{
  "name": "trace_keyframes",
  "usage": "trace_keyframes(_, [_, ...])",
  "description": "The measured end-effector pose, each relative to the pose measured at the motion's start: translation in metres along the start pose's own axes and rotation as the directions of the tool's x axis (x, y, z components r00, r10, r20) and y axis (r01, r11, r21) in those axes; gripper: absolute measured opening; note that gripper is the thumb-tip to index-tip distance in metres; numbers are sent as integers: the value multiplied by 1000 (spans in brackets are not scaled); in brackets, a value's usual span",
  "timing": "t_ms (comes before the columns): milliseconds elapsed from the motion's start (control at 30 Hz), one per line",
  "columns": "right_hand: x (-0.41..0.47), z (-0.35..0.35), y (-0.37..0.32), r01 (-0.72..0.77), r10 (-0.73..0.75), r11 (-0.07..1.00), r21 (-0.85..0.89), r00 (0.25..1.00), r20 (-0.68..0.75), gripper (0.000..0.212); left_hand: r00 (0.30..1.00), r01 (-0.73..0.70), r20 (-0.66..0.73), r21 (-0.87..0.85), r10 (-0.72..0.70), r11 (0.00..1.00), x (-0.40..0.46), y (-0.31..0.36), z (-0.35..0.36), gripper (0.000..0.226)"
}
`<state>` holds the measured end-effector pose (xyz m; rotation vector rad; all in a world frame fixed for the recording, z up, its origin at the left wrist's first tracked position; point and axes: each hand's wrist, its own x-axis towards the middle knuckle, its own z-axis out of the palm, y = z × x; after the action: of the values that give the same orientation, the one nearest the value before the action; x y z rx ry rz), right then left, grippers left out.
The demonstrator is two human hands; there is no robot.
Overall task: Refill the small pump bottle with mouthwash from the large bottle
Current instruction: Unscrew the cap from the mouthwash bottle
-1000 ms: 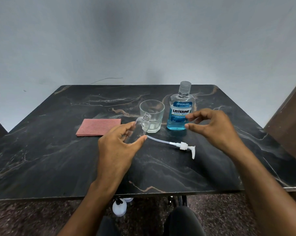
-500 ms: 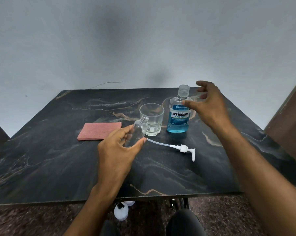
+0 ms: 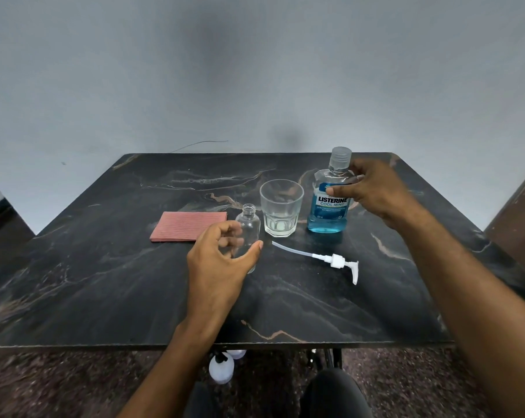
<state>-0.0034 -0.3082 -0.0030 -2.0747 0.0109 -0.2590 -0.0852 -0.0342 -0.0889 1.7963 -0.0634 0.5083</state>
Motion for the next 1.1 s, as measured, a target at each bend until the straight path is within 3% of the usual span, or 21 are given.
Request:
trace_keyframes(333, [5, -2, 5, -18, 18, 1000, 5, 1000, 13, 43, 998, 57, 14, 10, -58, 998, 0, -17, 2, 40])
trace_keyframes(500, [4, -5, 2, -24, 24, 1000, 0, 999, 41, 51, 999, 44, 24, 45, -45, 998, 0, -15, 0, 39])
trace_keyframes(733, [-5, -8, -8, 26, -25, 999, 30, 999, -45, 47, 995, 68, 75, 45, -71, 997, -3, -14, 0, 42])
trace_keyframes(933, [-21, -21, -25, 139, -136, 990, 21, 986, -99, 43, 990, 78, 108, 95, -88, 992, -4, -11, -1, 70])
trace_keyframes(1000, [-28, -24, -31, 182, -175, 981, 62, 979, -106, 43, 998, 34, 55, 86, -39, 996, -7, -6, -3, 78])
trace_keyframes(1100, [-42, -24, -40, 254, -242, 957, 140, 966, -95, 44, 987, -136, -80, 87, 143, 987, -11, 10, -10, 67])
